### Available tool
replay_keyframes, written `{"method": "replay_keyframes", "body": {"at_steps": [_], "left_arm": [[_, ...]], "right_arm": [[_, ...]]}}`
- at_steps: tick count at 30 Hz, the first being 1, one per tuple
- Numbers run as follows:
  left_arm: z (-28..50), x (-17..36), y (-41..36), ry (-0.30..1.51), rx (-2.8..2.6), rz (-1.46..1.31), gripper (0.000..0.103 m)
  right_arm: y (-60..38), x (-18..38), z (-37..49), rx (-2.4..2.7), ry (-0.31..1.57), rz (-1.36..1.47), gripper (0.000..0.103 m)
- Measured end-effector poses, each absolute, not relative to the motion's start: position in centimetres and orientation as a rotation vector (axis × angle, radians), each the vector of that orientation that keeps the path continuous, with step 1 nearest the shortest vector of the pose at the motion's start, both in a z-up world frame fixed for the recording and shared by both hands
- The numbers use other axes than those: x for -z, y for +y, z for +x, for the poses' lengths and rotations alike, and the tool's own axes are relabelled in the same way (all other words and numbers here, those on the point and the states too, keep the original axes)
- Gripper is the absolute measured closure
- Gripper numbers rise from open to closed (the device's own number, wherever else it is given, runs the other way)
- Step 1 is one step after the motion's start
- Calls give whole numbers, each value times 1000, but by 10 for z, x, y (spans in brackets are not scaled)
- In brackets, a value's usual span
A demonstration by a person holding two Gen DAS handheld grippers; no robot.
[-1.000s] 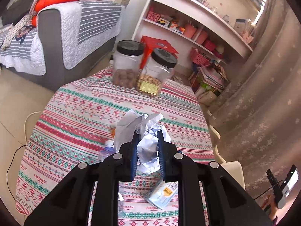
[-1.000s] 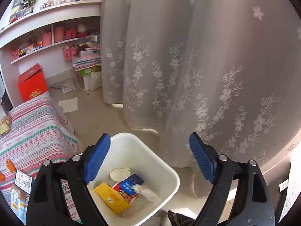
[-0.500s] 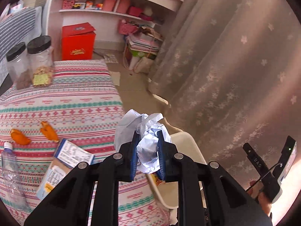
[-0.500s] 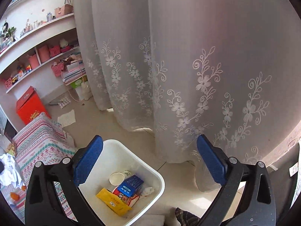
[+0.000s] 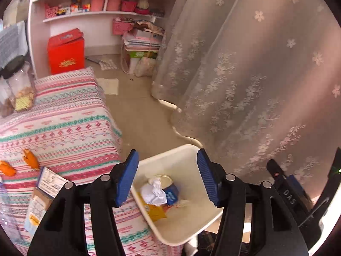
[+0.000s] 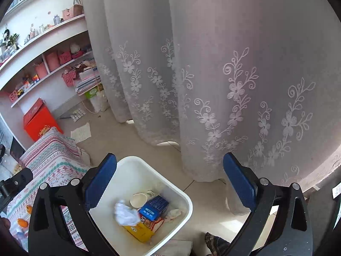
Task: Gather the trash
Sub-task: 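Carry the crumpled wrapper over the white bin and open the left gripper, then grasp the clear plastic water bottle with the left gripper and lift it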
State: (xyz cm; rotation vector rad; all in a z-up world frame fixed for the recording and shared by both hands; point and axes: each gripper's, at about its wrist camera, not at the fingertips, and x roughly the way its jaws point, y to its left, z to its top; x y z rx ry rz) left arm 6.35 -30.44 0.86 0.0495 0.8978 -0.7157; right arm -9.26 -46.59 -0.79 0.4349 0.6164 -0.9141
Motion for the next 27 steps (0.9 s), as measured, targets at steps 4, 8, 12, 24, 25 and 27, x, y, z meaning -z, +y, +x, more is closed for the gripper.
{"method": "replay_keyframes", "body": {"at_steps": [4, 8, 12, 24, 25, 27], "left_arm": [[62, -13, -278, 804, 586, 120, 38], [66, -14, -247, 772, 495, 126, 34], [73, -12, -212, 770, 426, 114, 31], [103, 3, -99, 829, 213, 27, 31], [106, 5, -90, 837, 195, 22, 31], [111, 8, -72, 853, 158, 10, 31]], "right_arm": [[-444, 3, -75, 868, 600, 399, 7], [-415, 1, -52, 806, 607, 341, 7], [-385, 2, -25, 737, 628, 282, 7], [-286, 8, 45, 531, 679, 142, 7], [-276, 9, 51, 513, 683, 132, 7], [-259, 12, 62, 474, 695, 119, 7]]}}
